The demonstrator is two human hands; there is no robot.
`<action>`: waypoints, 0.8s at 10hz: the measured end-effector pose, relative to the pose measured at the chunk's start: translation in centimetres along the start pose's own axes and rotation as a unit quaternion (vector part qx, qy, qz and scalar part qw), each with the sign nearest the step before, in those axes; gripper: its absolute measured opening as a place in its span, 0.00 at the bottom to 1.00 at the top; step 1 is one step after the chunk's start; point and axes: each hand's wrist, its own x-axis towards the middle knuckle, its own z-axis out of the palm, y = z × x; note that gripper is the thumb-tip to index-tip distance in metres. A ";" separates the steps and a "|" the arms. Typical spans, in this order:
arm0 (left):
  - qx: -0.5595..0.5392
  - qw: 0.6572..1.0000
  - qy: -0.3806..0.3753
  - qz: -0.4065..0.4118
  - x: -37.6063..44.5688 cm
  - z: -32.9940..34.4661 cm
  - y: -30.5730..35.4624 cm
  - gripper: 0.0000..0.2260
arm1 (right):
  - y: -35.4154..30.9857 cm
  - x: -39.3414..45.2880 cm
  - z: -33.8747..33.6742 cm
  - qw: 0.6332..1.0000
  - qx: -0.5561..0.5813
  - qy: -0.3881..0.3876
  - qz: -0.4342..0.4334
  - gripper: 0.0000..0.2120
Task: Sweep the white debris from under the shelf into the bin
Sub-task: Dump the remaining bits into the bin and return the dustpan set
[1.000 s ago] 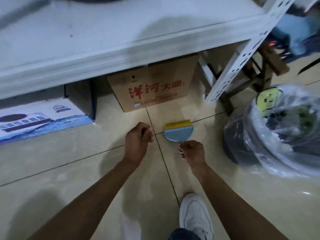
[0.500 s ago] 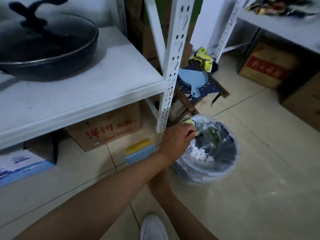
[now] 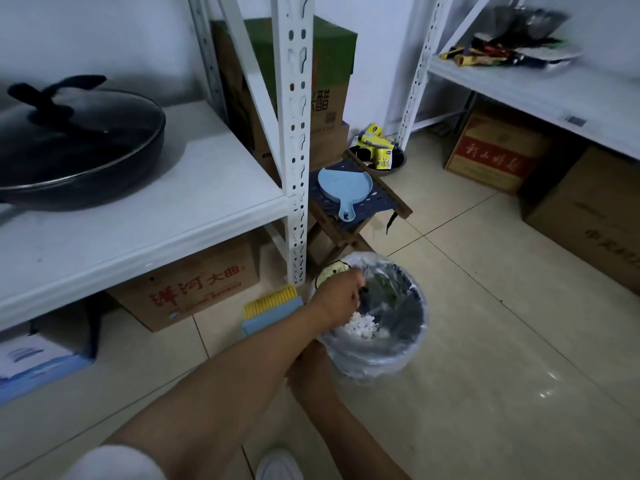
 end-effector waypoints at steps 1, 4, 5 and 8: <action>-0.003 0.995 0.095 -0.024 -0.6 -1.5 1.3 0.07 | -0.9 0.0 -1.6 0.999 0.031 0.006 -0.039 0.02; -0.101 0.935 0.338 -0.037 -2.4 -6.8 1.9 0.08 | -4.1 2.7 -9.3 0.975 0.079 0.192 -0.075 0.08; -0.193 0.940 0.263 -0.102 -1.5 -6.4 1.2 0.05 | -6.6 4.7 -12.0 0.963 0.109 0.234 -0.078 0.07; -0.409 0.888 0.166 -0.129 5.6 -7.7 3.4 0.09 | -14.1 13.1 -14.8 0.966 0.135 0.205 -0.084 0.06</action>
